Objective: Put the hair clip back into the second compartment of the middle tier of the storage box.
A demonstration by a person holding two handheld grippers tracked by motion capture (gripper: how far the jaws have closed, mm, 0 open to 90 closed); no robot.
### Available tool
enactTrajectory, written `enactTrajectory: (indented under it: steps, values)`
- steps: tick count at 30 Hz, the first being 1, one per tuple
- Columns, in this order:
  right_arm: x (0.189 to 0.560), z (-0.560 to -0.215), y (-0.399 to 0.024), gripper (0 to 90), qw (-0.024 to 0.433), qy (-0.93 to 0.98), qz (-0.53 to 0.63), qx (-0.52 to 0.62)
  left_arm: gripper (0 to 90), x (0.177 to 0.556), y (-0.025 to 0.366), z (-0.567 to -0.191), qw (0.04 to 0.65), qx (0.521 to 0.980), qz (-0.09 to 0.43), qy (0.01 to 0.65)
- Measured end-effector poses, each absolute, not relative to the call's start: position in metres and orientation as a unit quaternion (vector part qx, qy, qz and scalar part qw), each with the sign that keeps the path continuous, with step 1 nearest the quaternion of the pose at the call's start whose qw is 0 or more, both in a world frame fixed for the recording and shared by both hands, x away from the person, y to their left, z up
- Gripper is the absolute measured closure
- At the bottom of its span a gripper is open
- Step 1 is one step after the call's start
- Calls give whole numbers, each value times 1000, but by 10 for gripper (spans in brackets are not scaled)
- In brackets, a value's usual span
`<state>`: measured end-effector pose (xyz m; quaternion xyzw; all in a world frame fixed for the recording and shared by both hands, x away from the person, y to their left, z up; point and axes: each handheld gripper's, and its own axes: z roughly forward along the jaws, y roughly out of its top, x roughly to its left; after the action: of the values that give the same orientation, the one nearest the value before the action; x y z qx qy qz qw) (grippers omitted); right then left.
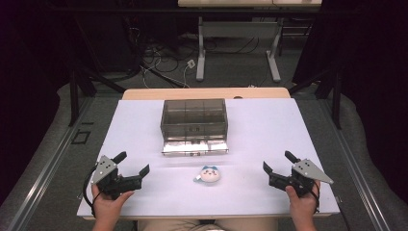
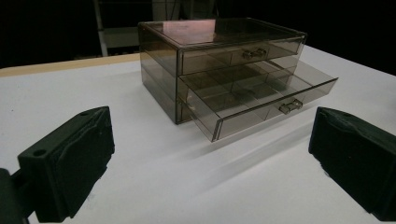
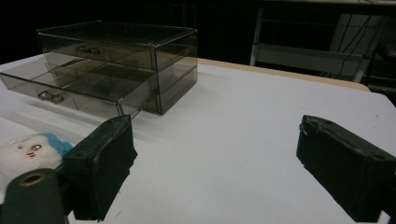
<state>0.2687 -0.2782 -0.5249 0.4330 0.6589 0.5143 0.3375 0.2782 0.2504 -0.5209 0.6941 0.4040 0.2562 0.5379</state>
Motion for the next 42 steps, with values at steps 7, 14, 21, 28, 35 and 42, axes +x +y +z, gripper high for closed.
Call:
enactTrajectory:
  steps: [7, 14, 21, 28, 35, 42]
  values:
    - [268, -531, -272, 152, 336, 673, 503, 425, 2, 278, 246, -522, 537, 697, 253, 403]
    - [269, -533, -269, 153, 328, 677, 505, 424, 2, 277, 243, -520, 538, 698, 250, 402]
    - [270, -534, -270, 153, 323, 680, 498, 431, 2, 278, 236, -518, 535, 703, 240, 403]
    - [272, -539, -272, 153, 317, 681, 496, 435, 2, 279, 225, -511, 541, 711, 230, 385]
    - [271, -539, -271, 153, 315, 683, 495, 435, 2, 282, 214, -507, 545, 720, 216, 371]
    - [272, -539, -271, 153, 313, 686, 493, 434, 2, 286, 203, -501, 541, 732, 198, 363]
